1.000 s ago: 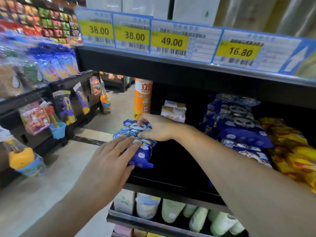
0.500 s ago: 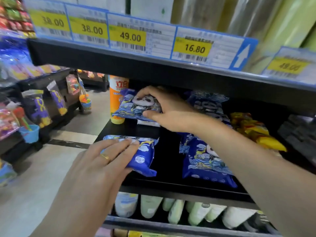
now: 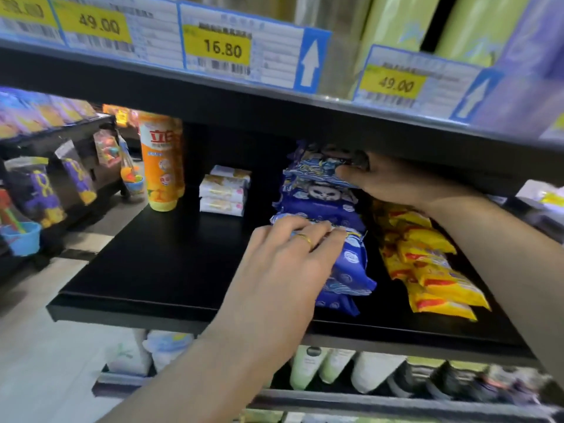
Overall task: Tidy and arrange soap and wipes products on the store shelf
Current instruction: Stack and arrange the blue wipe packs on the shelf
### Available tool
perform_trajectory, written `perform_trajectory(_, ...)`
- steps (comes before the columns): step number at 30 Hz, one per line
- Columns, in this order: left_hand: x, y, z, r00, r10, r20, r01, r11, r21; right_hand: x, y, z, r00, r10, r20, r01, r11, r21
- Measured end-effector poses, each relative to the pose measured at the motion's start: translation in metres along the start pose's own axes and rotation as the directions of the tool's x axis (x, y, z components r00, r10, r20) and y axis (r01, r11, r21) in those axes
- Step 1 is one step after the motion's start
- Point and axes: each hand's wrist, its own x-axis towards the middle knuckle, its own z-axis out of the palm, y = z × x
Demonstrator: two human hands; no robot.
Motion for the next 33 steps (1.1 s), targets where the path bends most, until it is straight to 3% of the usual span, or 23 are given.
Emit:
perform_trajectory(7, 0.023, -0.003, 0.017, 0.999, -0.044, -0.004, 0.044, 0.992, 0.122, 0.024, 0.022, 0.010, 0.997, 0.074, 0.021, -0.076, 0.995, 0.064)
perform_trajectory(18, 0.025, 0.001, 0.024, 0.999, -0.034, -0.040, 0.039, 0.989, 0.143, 0.018, 0.017, 0.015, 0.997, 0.076, 0.026, -0.078, 0.993, 0.085)
perform_trajectory(29, 0.011, -0.002, 0.016, 0.996, -0.076, -0.041, 0.081, 0.988, 0.134, 0.001, 0.007, 0.017, 0.992, 0.102, -0.071, -0.103, 0.995, -0.013)
perform_trajectory(33, 0.004, -0.005, 0.008, 0.996, -0.063, -0.057, 0.068, 0.994, 0.089, -0.016, -0.004, 0.020, 0.965, 0.136, -0.225, -0.144, 0.989, -0.020)
